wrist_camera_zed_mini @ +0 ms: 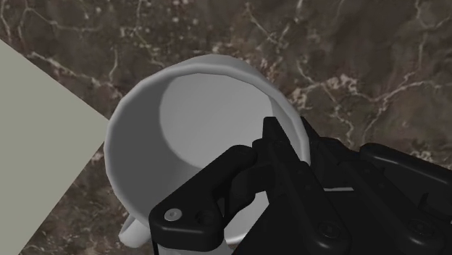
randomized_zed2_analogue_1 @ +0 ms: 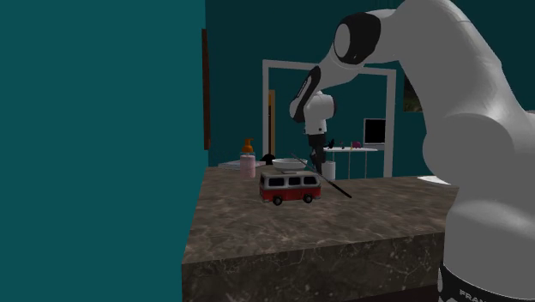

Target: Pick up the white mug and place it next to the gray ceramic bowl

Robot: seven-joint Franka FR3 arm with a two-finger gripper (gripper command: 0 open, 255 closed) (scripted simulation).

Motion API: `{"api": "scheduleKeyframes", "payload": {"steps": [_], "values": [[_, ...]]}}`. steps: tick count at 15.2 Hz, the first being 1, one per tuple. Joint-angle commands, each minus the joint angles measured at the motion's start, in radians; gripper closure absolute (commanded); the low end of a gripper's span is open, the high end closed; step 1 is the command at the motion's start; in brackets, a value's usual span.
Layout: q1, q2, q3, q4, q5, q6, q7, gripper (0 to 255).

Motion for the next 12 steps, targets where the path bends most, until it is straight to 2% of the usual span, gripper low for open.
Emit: {"api": "scheduleKeyframes", "payload": {"steps": [1, 8, 9, 12], "values": [[0.0, 0.002, 0.0, -0.008, 0.001, 0.01, 0.0, 255], [0.0, 0.002, 0.0, -0.008, 0.001, 0.01, 0.0, 255], [0.0, 0.002, 0.0, -0.008, 0.001, 0.01, 0.0, 0], [0.0, 0.002, 0.0, -0.008, 0.001, 0.01, 0.0, 0]]}}
